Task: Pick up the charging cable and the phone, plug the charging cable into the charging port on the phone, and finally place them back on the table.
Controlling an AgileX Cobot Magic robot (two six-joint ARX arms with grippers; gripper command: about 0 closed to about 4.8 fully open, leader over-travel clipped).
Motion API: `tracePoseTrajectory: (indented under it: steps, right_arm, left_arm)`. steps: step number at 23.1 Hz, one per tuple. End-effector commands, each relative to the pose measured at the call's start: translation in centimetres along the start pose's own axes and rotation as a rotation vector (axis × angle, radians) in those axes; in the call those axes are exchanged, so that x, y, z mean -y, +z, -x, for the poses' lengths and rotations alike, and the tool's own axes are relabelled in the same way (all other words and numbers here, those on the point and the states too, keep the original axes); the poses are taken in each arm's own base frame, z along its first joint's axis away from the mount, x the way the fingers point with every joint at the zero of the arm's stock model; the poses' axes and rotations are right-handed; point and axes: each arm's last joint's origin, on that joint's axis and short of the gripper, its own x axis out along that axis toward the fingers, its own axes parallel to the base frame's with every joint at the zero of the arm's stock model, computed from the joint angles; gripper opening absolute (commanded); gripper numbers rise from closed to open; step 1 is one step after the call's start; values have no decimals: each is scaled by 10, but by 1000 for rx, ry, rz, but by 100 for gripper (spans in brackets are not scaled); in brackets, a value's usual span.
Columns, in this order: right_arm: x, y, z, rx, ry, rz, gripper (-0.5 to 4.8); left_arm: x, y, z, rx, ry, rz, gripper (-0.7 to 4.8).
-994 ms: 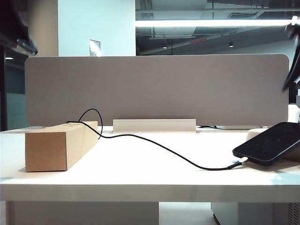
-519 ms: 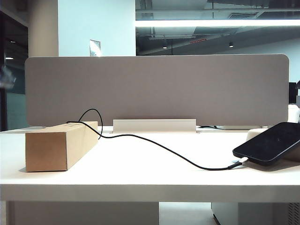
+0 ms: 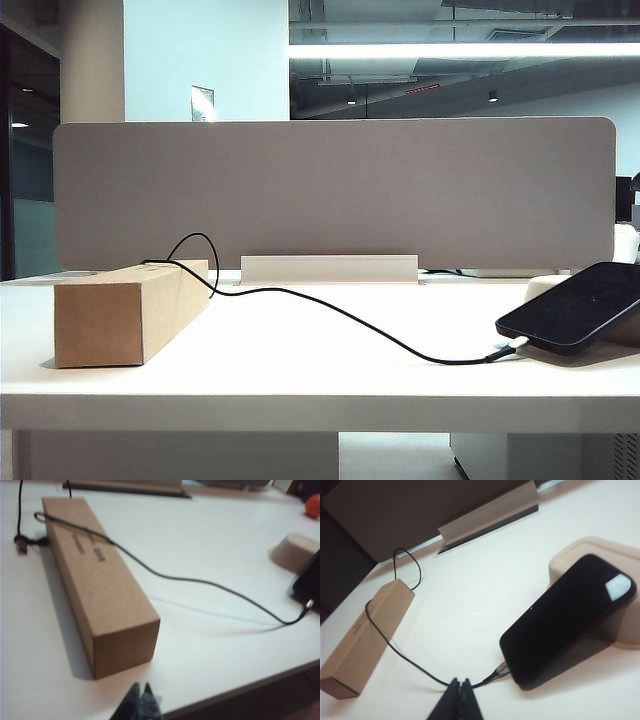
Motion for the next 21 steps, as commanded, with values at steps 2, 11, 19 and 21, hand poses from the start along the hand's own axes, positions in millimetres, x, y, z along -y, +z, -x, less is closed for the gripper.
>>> tracePoseTrajectory:
  steps: [2, 11, 19, 21]
  right_arm:
    - [-1, 2, 1, 23, 3, 90, -6]
    - [11, -17, -12, 35, 4, 150, -6]
    - [20, -29, -18, 57, -17, 169, -6]
    - [21, -31, -19, 50, -21, 184, -6]
  left_arm:
    - [0, 1, 4, 63, -3, -51, -6]
    - [0, 1, 3, 76, -3, -86, -6]
    - [-2, -1, 2, 88, 49, -134, -6]
    - [-3, -6, -1, 85, 50, -155, -6]
